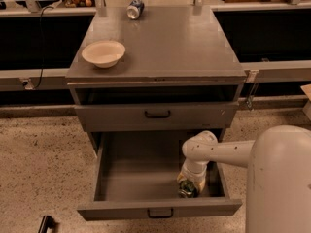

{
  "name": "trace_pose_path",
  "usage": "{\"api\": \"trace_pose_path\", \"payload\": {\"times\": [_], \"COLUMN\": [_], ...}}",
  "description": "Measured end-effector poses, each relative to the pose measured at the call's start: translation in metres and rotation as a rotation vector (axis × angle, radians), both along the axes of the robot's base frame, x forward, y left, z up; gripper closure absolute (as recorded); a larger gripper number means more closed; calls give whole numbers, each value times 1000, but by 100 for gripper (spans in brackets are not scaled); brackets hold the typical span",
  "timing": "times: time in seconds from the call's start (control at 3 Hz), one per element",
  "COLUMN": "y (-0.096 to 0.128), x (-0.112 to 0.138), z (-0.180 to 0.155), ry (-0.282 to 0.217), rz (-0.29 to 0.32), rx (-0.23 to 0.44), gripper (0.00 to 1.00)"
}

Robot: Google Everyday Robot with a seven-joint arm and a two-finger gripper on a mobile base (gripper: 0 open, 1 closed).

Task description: Pick green can from middle drawer and place on counter

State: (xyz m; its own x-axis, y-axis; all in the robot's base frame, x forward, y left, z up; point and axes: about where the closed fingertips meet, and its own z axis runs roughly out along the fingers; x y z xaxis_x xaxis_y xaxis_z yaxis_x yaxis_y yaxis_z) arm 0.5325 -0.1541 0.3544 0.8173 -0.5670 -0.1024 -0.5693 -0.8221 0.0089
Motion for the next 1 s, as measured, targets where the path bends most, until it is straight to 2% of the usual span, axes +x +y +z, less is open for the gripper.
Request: {"api": "trace_pose_path", "payload": {"times": [0.33,0.67,1.0], "y": [7,8,4], "x": [-7,-11,-19], "z": [5,40,106], "ry": [2,17,23], "rz": [64,89,93], "rx": [20,124,235], "gripper": [64,89,100]}}
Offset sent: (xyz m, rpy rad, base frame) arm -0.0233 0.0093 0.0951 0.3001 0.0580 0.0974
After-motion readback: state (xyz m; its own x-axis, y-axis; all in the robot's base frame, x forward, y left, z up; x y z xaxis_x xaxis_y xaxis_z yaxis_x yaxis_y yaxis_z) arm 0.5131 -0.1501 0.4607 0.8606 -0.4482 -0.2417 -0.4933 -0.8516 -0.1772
